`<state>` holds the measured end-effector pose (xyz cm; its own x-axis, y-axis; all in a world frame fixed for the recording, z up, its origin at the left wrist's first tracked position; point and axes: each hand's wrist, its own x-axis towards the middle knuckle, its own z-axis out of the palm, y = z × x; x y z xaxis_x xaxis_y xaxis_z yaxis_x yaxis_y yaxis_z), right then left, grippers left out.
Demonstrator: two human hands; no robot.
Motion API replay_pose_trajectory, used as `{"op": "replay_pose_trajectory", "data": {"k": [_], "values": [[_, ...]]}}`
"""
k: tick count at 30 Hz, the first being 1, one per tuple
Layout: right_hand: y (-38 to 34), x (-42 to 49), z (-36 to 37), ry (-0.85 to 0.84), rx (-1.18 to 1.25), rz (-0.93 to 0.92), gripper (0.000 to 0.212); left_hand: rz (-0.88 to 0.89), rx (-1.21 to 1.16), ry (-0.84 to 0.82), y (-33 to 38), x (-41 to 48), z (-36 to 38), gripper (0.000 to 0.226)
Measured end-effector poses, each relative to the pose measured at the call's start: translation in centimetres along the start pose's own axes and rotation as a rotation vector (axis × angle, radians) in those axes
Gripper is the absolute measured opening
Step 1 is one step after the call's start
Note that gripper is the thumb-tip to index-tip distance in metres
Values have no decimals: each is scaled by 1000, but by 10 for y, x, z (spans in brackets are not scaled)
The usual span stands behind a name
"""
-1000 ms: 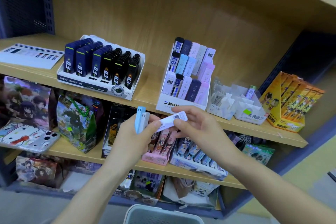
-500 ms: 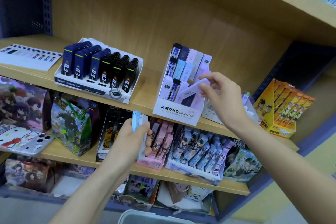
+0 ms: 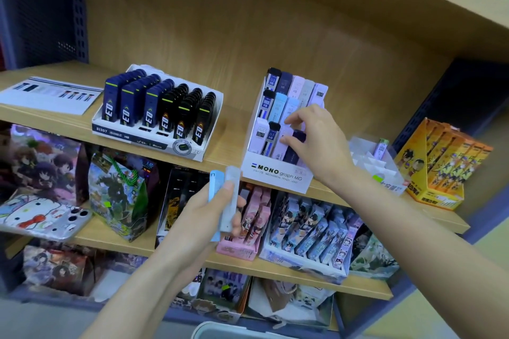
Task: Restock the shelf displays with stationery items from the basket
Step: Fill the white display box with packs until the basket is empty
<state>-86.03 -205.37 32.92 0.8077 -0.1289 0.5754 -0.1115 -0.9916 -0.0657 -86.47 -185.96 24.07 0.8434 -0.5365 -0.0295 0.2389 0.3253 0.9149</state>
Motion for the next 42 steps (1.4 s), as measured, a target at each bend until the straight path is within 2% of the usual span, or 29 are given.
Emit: {"op": "replay_pose_trajectory", "data": {"k": [4,6,9,13,16,18,20,22,25,27,33,42], "values": [[-20,-21,-2,69,281,15,3,13,126,-18,-5,2,-3,27],[-37,-37,-4,-89,468,97,17,100,249,-15,-8,2,-4,18],[-54,-55,-4,-397,613,227,23,238,397,-78,-10,1,-1,27],[-51,-64,-2,-447,810,365,8,254,486,-128,-13,0,-1,28],[-43,-68,-6,-470,883,427,12,189,429,-139,-15,0,0,27],[-38,-73,-13,-452,826,356,13,158,398,-134,-14,-1,2,22],[-32,-71,-24,-365,783,268,11,155,380,-112,-14,-2,6,22],[-25,-59,-38,-189,782,237,9,114,327,-59,-11,-1,10,18],[-2,-25,-56,184,658,176,6,-10,222,10,-13,9,11,16],[12,-2,-61,300,536,141,7,-24,210,38,-16,17,9,12],[33,50,-46,250,284,76,14,167,314,36,-11,7,4,15],[36,72,-46,170,156,57,14,155,284,29,-6,8,-1,12]]}}
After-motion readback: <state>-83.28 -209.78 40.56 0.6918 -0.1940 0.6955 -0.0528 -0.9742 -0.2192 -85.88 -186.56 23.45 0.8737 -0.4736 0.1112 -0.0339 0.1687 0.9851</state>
